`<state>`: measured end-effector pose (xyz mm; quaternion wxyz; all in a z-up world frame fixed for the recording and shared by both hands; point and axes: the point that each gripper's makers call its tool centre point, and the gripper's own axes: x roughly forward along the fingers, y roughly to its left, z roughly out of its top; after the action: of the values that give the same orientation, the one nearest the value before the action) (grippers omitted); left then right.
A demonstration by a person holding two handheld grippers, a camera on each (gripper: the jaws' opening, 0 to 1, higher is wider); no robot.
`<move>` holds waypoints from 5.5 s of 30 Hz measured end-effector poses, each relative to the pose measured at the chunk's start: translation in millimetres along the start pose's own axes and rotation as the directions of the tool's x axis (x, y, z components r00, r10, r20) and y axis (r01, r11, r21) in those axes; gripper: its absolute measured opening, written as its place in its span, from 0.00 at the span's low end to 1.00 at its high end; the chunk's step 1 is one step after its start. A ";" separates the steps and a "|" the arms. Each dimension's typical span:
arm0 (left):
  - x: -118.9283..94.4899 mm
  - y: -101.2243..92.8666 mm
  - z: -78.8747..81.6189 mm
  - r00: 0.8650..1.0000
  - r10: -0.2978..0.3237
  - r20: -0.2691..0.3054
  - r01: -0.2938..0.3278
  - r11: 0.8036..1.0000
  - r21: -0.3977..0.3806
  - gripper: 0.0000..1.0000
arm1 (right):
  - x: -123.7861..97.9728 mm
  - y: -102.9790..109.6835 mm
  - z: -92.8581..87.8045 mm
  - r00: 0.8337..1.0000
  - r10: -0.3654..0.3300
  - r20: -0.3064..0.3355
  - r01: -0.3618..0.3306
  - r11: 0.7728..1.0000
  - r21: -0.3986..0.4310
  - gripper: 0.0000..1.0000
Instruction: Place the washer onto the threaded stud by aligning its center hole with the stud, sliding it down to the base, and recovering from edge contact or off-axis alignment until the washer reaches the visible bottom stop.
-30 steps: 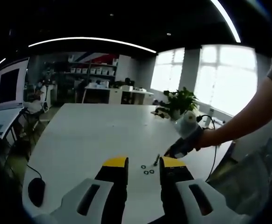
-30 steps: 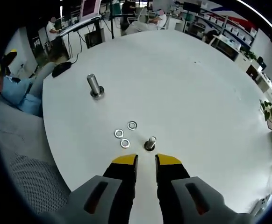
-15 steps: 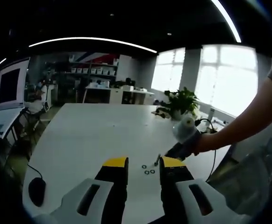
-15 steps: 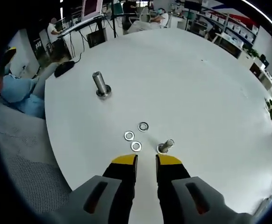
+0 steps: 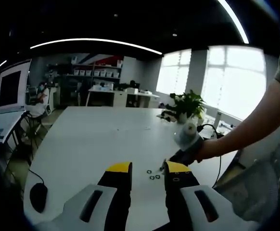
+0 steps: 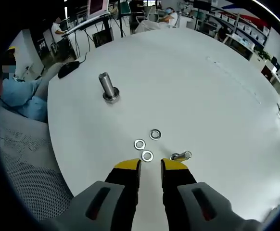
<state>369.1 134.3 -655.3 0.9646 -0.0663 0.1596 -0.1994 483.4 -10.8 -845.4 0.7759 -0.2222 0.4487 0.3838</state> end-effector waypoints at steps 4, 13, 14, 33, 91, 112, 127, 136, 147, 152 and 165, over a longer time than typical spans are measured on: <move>0.0 0.0 -0.3 1.000 0.001 -0.001 -0.001 1.000 0.002 0.25 | 2.7 1.1 1.2 1.000 0.008 -0.003 -0.008 1.000 -0.003 0.20; 0.2 -1.5 0.6 1.000 -0.005 0.003 0.005 1.000 0.008 0.25 | 6.2 0.8 -5.2 0.999 0.018 -0.027 -0.019 1.000 -0.010 0.21; 0.2 -1.7 0.6 1.000 -0.005 0.003 0.005 1.000 0.010 0.26 | 6.9 0.4 -5.4 0.999 0.019 -0.027 -0.019 1.000 -0.008 0.21; -0.5 1.0 3.2 1.000 0.006 0.017 -0.007 1.000 0.007 0.27 | 20.6 2.5 -6.7 0.997 0.037 -0.066 -0.039 0.999 -0.033 0.22; -0.5 -0.9 2.4 1.000 -0.005 0.013 0.005 1.000 0.010 0.26 | 32.5 5.2 -7.3 0.996 0.009 -0.085 -0.015 0.998 -0.065 0.15; 0.0 -2.2 1.2 1.000 -0.011 0.009 0.011 1.000 0.008 0.26 | 31.9 4.9 -7.1 0.998 -0.004 -0.061 0.000 0.998 -0.067 0.15; 1.0 -3.9 0.6 1.000 -0.019 0.003 0.019 1.000 0.009 0.26 | 18.4 -3.8 -16.3 0.998 -0.027 -0.065 0.023 0.998 -0.067 0.14; 1.3 -5.6 0.6 1.000 -0.028 0.002 0.028 1.000 0.008 0.25 | -3.5 -17.6 -20.8 0.997 -0.058 -0.052 0.055 0.997 -0.050 0.14; 1.1 -8.7 0.7 0.999 -0.036 0.002 0.036 0.999 0.024 0.25 | -26.0 -37.5 -16.1 0.994 -0.111 -0.021 0.110 0.994 -0.017 0.14; 0.7 -9.7 1.2 0.999 -0.038 0.003 0.038 0.999 0.029 0.25 | -32.0 -37.8 -10.1 0.992 -0.124 -0.002 0.124 0.992 -0.023 0.14; 0.0 -9.7 2.9 0.999 -0.039 0.012 0.038 0.999 0.034 0.25 | -43.4 -46.8 7.2 0.986 -0.161 0.046 0.162 0.986 -0.031 0.14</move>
<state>366.5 125.7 -650.8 0.9625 -0.0545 0.1487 -0.2202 511.2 -51.4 -804.2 0.8101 -0.2628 0.4054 0.3320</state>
